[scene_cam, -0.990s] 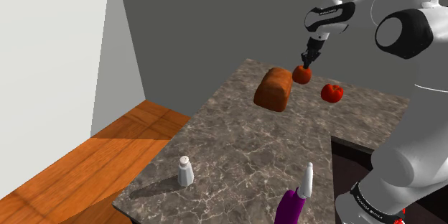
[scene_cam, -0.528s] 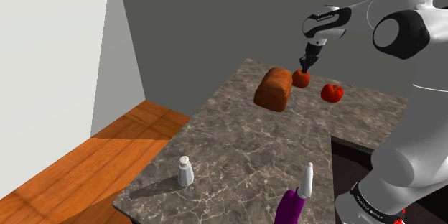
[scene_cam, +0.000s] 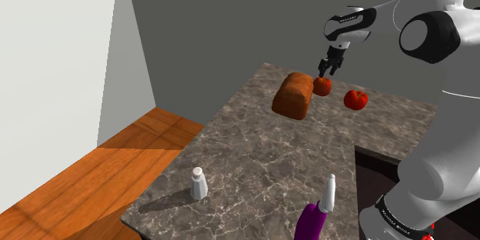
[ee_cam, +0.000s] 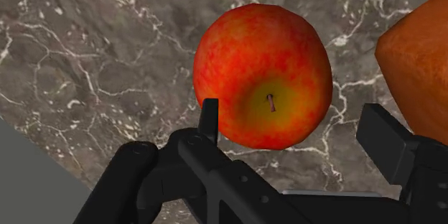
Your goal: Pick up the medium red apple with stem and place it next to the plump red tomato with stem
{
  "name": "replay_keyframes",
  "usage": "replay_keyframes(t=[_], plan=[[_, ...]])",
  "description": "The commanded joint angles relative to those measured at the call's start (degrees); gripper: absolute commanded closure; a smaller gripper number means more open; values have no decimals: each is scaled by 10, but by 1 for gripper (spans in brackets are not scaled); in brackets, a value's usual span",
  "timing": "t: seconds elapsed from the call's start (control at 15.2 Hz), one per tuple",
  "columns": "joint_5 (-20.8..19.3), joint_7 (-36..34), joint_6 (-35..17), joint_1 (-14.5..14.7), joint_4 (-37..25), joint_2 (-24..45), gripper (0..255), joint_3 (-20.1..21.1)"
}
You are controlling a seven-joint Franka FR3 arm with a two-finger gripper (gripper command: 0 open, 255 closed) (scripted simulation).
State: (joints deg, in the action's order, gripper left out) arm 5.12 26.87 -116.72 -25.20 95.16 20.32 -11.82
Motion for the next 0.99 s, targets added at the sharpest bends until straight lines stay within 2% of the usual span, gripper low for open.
replay_keyframes(t=[0.0,0.13,0.4,0.92], plan=[[0,0,0,0,0,0,0,0],[0,0,0,0,0,0,0,0],[-6,-4,65,0,-46,-19,0,-2],[-6,-4,65,0,-46,-19,0,-2]])
